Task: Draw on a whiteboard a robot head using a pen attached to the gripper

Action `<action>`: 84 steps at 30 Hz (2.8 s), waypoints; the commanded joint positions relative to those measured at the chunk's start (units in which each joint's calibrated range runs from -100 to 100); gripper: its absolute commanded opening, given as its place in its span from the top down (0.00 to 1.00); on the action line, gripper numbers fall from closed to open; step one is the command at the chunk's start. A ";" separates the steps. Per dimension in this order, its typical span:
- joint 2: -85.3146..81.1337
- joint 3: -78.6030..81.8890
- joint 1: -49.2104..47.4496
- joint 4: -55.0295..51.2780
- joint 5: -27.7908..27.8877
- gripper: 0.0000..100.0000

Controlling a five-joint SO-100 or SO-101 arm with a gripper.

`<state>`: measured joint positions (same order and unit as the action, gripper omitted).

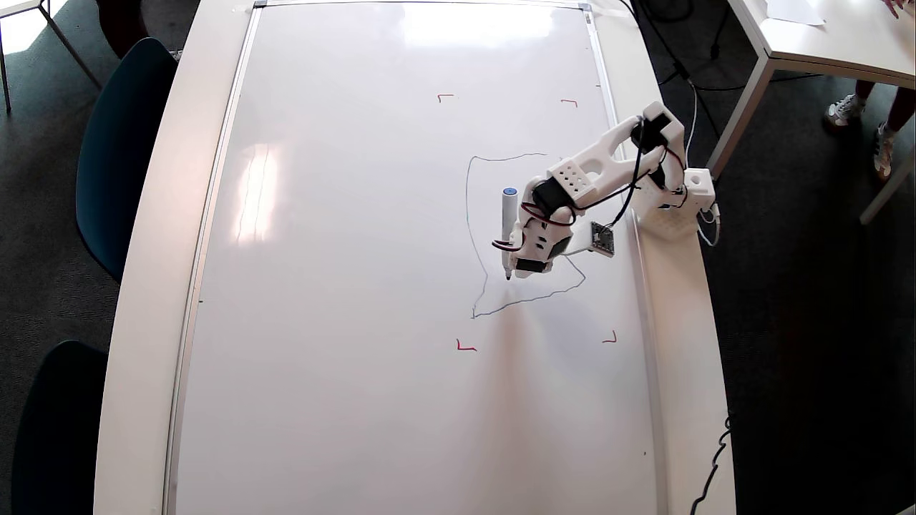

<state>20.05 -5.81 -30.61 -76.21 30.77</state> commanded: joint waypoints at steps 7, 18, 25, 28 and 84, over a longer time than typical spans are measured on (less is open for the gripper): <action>0.05 -0.28 -1.91 0.45 -0.25 0.99; 4.01 -0.82 -1.77 3.23 -0.41 0.99; 3.67 -1.00 -0.29 5.92 -0.25 0.99; 3.67 -1.55 1.11 5.92 -0.09 0.99; -16.13 -1.82 9.37 -14.49 5.39 0.99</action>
<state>6.57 -5.99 -25.38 -87.25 34.41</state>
